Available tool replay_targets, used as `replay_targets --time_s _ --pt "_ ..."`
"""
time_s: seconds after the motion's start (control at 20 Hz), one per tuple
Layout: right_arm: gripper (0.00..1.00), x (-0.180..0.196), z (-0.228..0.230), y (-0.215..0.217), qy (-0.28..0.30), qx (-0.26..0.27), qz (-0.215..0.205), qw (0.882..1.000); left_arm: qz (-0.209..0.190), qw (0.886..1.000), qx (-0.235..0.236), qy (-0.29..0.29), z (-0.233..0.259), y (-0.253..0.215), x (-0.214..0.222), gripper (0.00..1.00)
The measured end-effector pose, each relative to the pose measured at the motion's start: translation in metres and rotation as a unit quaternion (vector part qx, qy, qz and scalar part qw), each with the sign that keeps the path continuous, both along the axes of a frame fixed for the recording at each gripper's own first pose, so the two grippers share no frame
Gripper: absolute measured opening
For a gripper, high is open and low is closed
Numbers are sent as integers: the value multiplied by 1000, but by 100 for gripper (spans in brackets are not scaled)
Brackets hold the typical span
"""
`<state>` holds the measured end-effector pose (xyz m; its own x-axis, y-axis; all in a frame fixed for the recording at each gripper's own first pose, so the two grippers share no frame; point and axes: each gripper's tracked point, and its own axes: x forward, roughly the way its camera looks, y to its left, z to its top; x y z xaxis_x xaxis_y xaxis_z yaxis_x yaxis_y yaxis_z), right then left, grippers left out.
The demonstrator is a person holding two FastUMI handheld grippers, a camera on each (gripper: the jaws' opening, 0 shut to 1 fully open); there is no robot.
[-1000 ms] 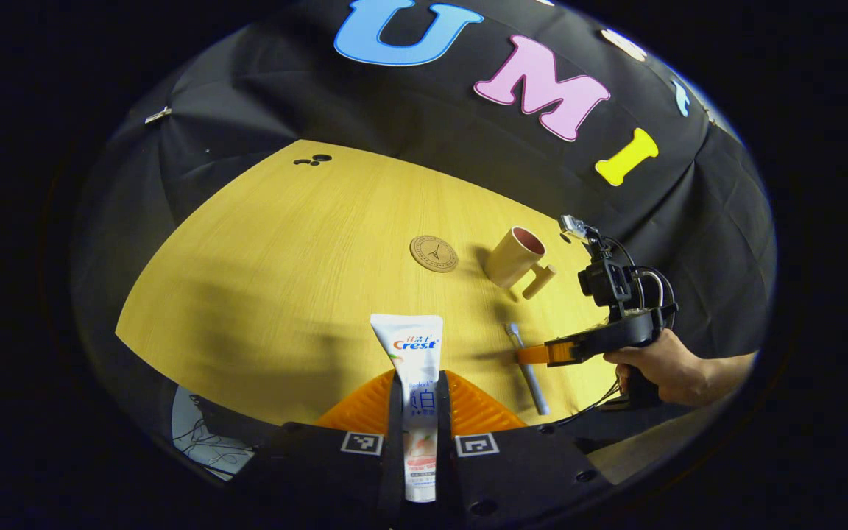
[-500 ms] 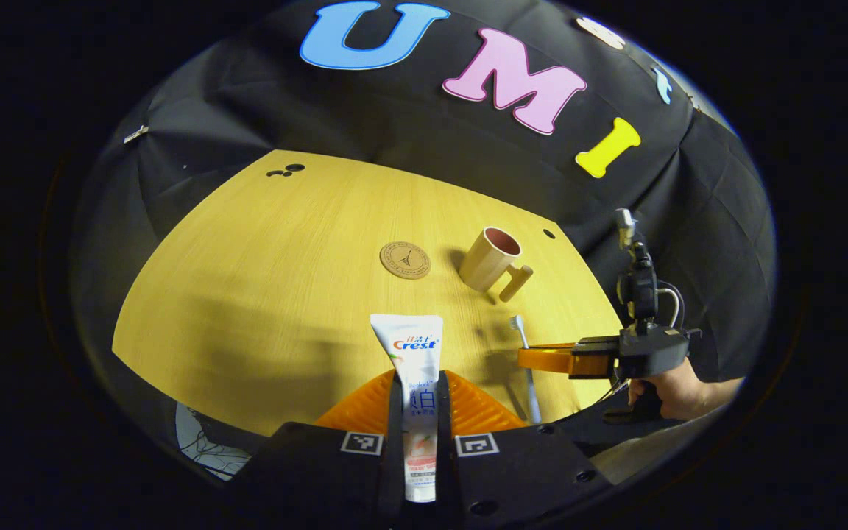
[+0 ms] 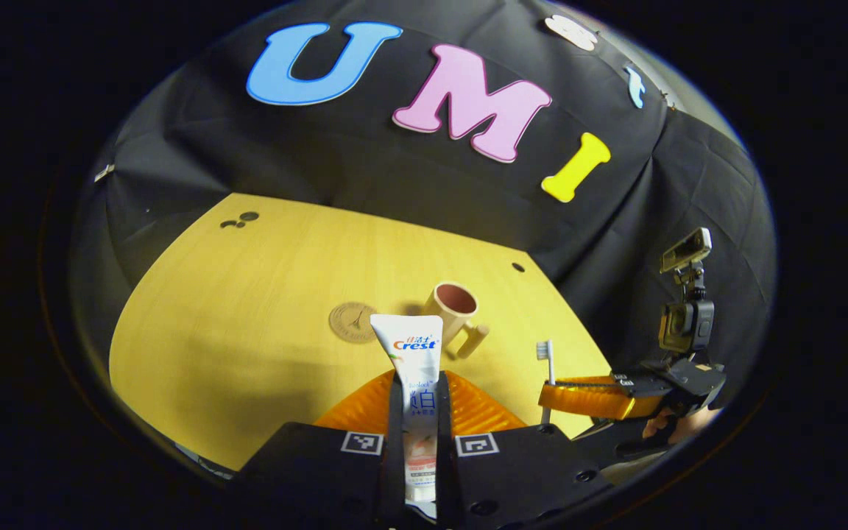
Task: Put the toothbrush and toothpaste on the desktop into the cup, then pick up the cup and place it on the coaster on the desktop.
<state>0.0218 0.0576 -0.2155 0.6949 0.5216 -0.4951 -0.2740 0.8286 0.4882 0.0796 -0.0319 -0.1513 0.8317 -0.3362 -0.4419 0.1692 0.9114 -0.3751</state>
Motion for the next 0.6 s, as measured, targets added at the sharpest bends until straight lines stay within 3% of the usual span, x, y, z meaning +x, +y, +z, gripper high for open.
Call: replay_targets --time_s 0.45,0.6 --pt "5 2 34 -56 -22 39 -36 998 -51 989 -13 -136 71 -66 70 21" --pt "5 2 34 -77 -16 43 -48 998 -56 986 -21 -157 80 -74 96 21"
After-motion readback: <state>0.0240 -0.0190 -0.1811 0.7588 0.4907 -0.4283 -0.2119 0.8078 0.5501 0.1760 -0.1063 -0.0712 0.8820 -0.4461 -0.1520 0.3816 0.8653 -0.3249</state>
